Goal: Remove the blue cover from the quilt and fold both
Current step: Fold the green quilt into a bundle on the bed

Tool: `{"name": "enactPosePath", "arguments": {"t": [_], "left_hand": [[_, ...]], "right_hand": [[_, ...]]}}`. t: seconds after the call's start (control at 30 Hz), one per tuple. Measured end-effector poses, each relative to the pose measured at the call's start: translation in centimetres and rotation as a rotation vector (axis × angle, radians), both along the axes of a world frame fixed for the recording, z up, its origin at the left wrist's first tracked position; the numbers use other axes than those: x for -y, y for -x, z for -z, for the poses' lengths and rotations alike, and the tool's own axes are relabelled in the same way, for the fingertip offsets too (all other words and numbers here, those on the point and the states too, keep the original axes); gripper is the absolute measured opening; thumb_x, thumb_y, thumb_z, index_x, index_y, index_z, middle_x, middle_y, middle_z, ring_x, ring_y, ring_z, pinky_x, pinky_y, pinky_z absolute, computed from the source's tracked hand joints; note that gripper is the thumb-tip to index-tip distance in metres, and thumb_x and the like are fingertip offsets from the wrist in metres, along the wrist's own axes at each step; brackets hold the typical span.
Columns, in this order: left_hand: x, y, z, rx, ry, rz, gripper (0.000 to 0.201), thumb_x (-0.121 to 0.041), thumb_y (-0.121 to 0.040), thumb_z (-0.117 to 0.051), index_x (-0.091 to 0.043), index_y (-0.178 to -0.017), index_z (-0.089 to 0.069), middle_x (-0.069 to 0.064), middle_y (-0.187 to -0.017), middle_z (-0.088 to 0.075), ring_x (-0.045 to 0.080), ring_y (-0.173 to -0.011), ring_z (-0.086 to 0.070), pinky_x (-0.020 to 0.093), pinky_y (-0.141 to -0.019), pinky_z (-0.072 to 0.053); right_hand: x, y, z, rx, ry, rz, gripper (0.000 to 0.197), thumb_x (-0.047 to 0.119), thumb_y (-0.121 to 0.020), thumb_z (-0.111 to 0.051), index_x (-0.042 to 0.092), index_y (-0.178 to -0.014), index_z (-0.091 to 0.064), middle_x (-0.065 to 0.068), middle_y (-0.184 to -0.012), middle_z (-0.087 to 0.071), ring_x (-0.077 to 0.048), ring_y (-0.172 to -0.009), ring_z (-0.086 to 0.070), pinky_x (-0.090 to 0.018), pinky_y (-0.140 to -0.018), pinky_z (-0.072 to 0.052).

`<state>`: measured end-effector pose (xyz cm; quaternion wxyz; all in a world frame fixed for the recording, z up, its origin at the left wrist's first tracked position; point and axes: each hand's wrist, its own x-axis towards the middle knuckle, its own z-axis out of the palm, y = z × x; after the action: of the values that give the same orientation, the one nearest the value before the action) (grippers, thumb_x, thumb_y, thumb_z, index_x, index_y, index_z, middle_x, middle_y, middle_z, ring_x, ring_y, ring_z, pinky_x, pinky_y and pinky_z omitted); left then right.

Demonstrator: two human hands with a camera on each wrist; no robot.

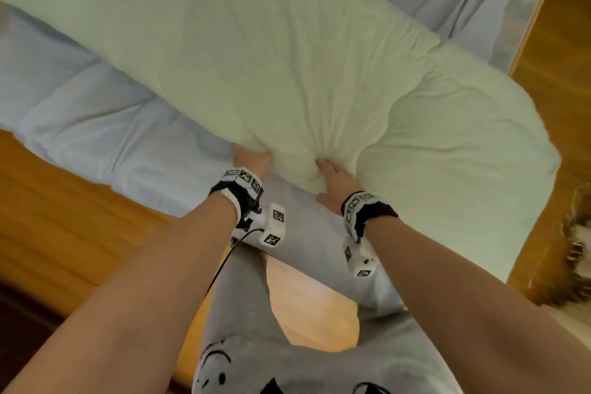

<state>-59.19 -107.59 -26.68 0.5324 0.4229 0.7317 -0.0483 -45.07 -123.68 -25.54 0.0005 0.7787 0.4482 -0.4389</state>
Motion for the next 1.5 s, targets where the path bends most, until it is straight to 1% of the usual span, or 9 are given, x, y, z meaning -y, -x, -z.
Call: {"name": "enactPosePath", "arguments": {"t": [0.07, 0.17, 0.3, 0.53, 0.7, 0.87, 1.07, 1.33, 1.5], "left_hand": [[2.4, -2.2, -4.6, -0.118, -0.111, 0.14, 0.096, -0.021, -0.081, -0.068, -0.007, -0.154, -0.007, 0.017, -0.155, -0.022, 0.035, -0.133, -0.041, 0.042, -0.106, -0.042], [5.5, -5.4, -10.1, -0.177, -0.209, 0.309, 0.082, -0.027, -0.088, -0.063, -0.014, -0.155, -0.015, 0.009, -0.161, 0.001, 0.033, -0.144, -0.021, 0.04, -0.113, -0.027], [11.1, -11.0, -17.2, -0.018, -0.324, 0.389, 0.058, -0.022, -0.085, -0.065, -0.016, -0.14, -0.046, 0.011, -0.153, -0.03, 0.03, -0.131, -0.044, 0.036, -0.106, -0.039], [19.5, -19.8, -22.1, 0.132, -0.296, 0.505, 0.048, -0.019, -0.09, -0.06, -0.016, -0.137, -0.051, 0.012, -0.136, -0.053, 0.028, -0.115, -0.057, 0.027, -0.083, -0.041], [23.6, -26.9, -20.5, 0.189, -0.285, 0.627, 0.049, -0.015, -0.09, -0.06, -0.018, -0.137, -0.051, 0.014, -0.133, -0.055, 0.028, -0.107, -0.057, 0.027, -0.081, -0.041], [26.0, -33.2, -17.1, 0.17, -0.26, 0.713, 0.057, -0.018, -0.085, -0.064, -0.024, -0.139, -0.049, 0.011, -0.146, -0.044, 0.029, -0.123, -0.052, 0.032, -0.094, -0.045], [26.0, -43.3, -8.7, -0.071, -0.189, 0.759, 0.077, -0.034, -0.081, -0.068, -0.037, -0.149, -0.031, 0.006, -0.161, -0.011, 0.034, -0.141, -0.03, 0.046, -0.111, -0.035], [26.5, -49.0, 0.1, -0.357, -0.055, 0.74, 0.095, -0.052, -0.082, -0.066, -0.037, -0.155, -0.005, 0.017, -0.159, 0.019, 0.038, -0.148, 0.011, 0.045, -0.121, 0.0], [26.0, -48.8, 3.8, -0.324, -0.036, 0.638, 0.093, -0.045, -0.083, -0.067, -0.04, -0.154, -0.006, 0.011, -0.16, 0.021, 0.041, -0.146, 0.014, 0.049, -0.121, -0.004]], "right_hand": [[1.5, -1.8, -2.7, -0.107, -0.044, 0.072, 0.079, 0.022, -0.086, -0.066, 0.02, -0.153, -0.024, -0.009, -0.158, -0.026, -0.029, -0.14, -0.034, -0.037, -0.114, -0.031], [4.6, -5.6, -7.6, -0.156, -0.039, 0.146, 0.075, 0.022, -0.09, -0.063, 0.02, -0.153, -0.023, -0.009, -0.157, -0.025, -0.029, -0.138, -0.037, -0.034, -0.112, -0.034], [10.5, -13.3, -14.1, -0.076, 0.015, 0.118, 0.076, 0.026, -0.091, -0.062, 0.022, -0.154, -0.02, -0.011, -0.156, -0.026, -0.032, -0.132, -0.044, -0.038, -0.105, -0.042], [18.4, -22.5, -20.1, 0.018, 0.044, 0.173, 0.075, 0.027, -0.092, -0.063, 0.021, -0.154, -0.02, -0.016, -0.149, -0.036, -0.035, -0.122, -0.052, -0.039, -0.093, -0.048], [23.9, -28.5, -19.4, 0.086, 0.042, 0.295, 0.076, 0.03, -0.091, -0.065, 0.018, -0.152, -0.023, -0.018, -0.144, -0.041, -0.036, -0.118, -0.054, -0.041, -0.092, -0.048], [26.0, -35.6, -16.2, 0.056, 0.117, 0.353, 0.087, 0.037, -0.087, -0.071, 0.016, -0.152, -0.018, -0.018, -0.144, -0.042, -0.036, -0.121, -0.052, -0.044, -0.097, -0.047], [21.6, -47.8, -8.4, 0.051, 0.138, 0.198, 0.111, 0.037, -0.075, -0.082, 0.019, -0.155, -0.008, -0.016, -0.15, -0.034, -0.037, -0.135, -0.038, -0.046, -0.106, -0.041], [13.8, -57.0, 2.5, -0.053, 0.139, -0.024, 0.136, 0.034, -0.063, -0.089, 0.024, -0.155, 0.011, -0.005, -0.163, 0.0, -0.029, -0.15, -0.003, -0.045, -0.12, -0.017], [11.9, -57.5, 7.8, -0.031, 0.093, -0.123, 0.148, 0.055, -0.043, -0.089, 0.023, -0.154, 0.004, -0.005, -0.158, -0.018, -0.029, -0.145, -0.018, -0.045, -0.117, -0.017]]}}
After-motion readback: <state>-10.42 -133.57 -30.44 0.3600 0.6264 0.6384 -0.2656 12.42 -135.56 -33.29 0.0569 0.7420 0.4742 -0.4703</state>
